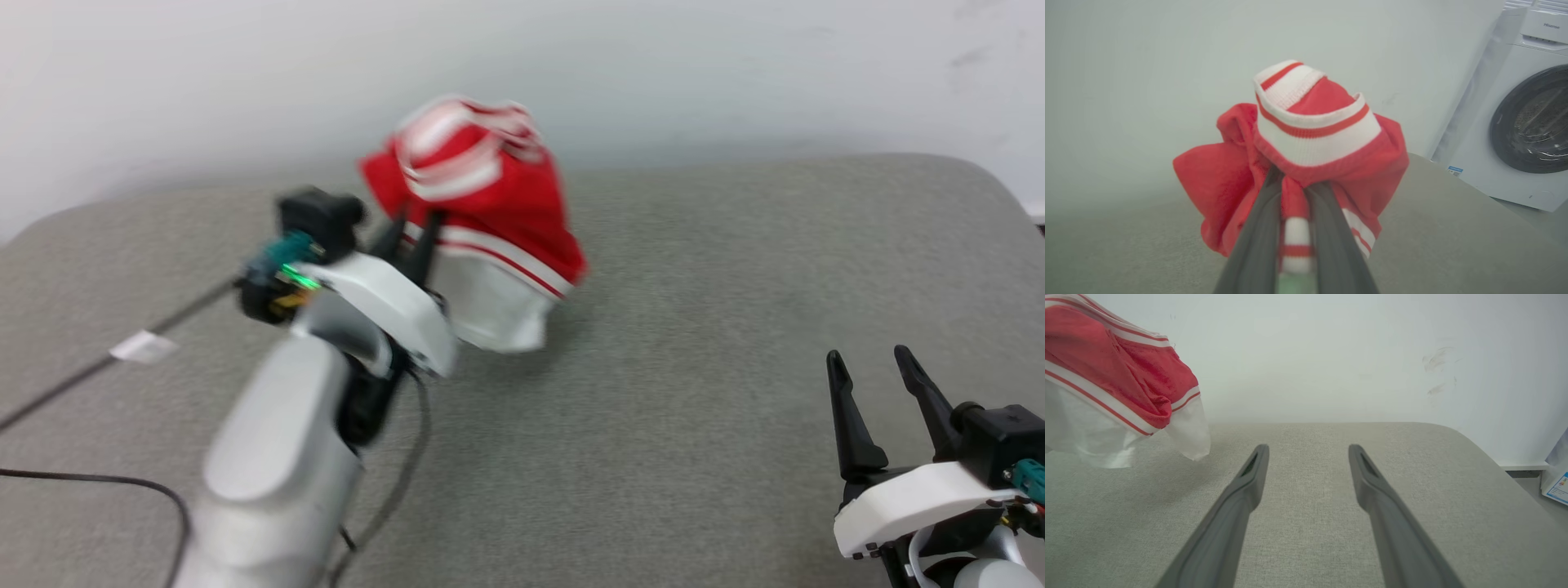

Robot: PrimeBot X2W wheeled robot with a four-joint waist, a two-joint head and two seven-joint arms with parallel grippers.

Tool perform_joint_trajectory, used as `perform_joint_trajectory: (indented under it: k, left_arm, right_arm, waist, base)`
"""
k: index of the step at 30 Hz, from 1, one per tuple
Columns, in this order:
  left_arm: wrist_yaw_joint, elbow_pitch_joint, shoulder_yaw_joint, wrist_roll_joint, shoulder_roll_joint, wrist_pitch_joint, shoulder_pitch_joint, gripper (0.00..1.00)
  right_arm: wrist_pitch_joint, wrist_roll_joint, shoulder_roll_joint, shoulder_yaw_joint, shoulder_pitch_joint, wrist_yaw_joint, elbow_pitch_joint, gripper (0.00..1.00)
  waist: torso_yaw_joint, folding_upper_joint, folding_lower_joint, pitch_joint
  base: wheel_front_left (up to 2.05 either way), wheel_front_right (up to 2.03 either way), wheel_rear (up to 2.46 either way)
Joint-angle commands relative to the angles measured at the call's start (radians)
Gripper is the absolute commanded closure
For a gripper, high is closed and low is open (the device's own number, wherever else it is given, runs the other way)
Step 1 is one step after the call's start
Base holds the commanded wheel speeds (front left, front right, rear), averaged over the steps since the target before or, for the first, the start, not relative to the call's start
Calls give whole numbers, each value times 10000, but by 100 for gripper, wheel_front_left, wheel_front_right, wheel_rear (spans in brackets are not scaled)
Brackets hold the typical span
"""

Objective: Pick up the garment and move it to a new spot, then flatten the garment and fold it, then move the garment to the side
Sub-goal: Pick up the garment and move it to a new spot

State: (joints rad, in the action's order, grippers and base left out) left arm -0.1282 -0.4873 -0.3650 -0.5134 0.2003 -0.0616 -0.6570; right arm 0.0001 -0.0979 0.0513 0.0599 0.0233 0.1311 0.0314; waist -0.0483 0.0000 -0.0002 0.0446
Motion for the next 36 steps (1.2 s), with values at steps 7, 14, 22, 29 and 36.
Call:
perform_joint_trajectory:
  k: [7,14,22,29,36]
  left_arm:
    - [-27,99,-1420,-635,-777,142,1633,100]
    - [-30,-610,-2392,-1067,-1007,171,3085,90]
    - [339,-249,-2427,-969,-1207,-1098,3489,0]
    - [1106,1054,-1889,-314,-867,-1936,3635,0]
    - [2150,2333,-534,267,10,-2046,4073,0]
  right_arm:
    - [41,-177,-18,-64,-111,-7,111,0]
    - [-108,-426,-17,-268,4,-7,-101,0]
    - [-243,-431,-15,-253,78,-7,-430,0]
    - [-198,-337,-15,-140,-196,-7,-472,0]
    - [-145,-253,-16,66,-293,-7,-364,0]
  waist:
    - [-964,0,2,318]
    - [-939,0,2,624]
    - [-437,0,2,246]
    - [23,0,2,-234]
    - [276,0,2,-396]
  base:
    - [0,0,0]
    - [0,0,0]
    - [0,0,0]
    - [0,0,0]
    - [0,0,0]
